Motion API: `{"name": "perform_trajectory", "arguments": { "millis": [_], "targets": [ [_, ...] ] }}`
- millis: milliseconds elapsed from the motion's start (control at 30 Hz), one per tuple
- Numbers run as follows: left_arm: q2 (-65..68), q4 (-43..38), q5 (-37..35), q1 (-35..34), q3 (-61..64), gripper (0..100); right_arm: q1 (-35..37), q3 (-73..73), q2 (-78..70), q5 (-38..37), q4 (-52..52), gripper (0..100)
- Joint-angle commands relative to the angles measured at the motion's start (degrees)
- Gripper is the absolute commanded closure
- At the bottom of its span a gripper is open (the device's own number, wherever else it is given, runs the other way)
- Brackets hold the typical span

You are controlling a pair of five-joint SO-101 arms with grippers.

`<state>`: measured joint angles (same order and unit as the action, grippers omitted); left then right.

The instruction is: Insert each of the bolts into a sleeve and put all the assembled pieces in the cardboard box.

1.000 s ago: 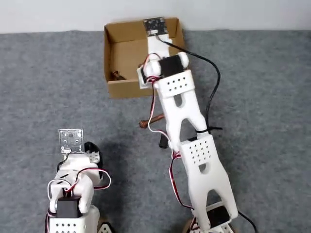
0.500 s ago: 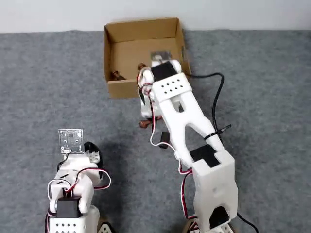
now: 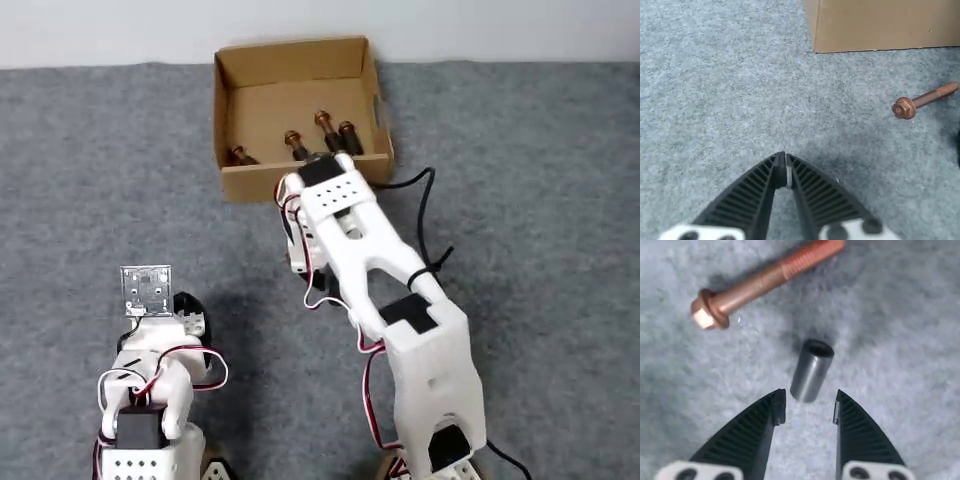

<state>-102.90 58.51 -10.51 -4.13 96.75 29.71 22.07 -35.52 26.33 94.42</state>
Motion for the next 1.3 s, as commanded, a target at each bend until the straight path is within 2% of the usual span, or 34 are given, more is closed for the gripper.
{"name": "perform_trajectory", "arguments": {
  "millis": [0, 133, 233, 300, 533, 667, 933, 1033, 1267],
  "targets": [
    [-0.09, -0.18, 0.53, -0.53, -0.22, 100, -0.75, 0.18, -1.98, 0.44, -2.51, 85.0],
    [-0.09, -0.18, 0.53, -0.53, -0.22, 100, -1.36, 0.18, -5.76, 0.35, -5.32, 87.9],
    [-0.09, -0.18, 0.53, -0.53, -0.22, 100, -1.45, 0.18, -6.46, 0.35, -5.85, 99.8],
    [-0.09, -0.18, 0.53, -0.53, -0.22, 100, -1.27, 0.18, -5.49, 0.44, -4.35, 97.2],
    [-0.09, -0.18, 0.53, -0.53, -0.22, 100, -1.27, 0.00, 4.44, 0.44, 6.99, 99.0],
    [-0.09, -0.18, 0.53, -0.53, -0.22, 100, -1.54, -3.78, 14.90, 0.35, 8.48, 99.0],
    [-0.09, -0.18, 0.53, -0.53, -0.22, 99, -0.04, -20.84, 40.66, 0.70, 7.69, 99.0],
    [-0.09, -0.09, 0.53, -0.18, -0.22, 99, -1.27, -27.69, 50.33, 0.70, 4.70, 99.0],
    [0.00, 0.70, 0.44, -0.09, -0.22, 99, -7.60, -46.07, 71.96, 0.70, -9.36, 99.0]
  ]
}}
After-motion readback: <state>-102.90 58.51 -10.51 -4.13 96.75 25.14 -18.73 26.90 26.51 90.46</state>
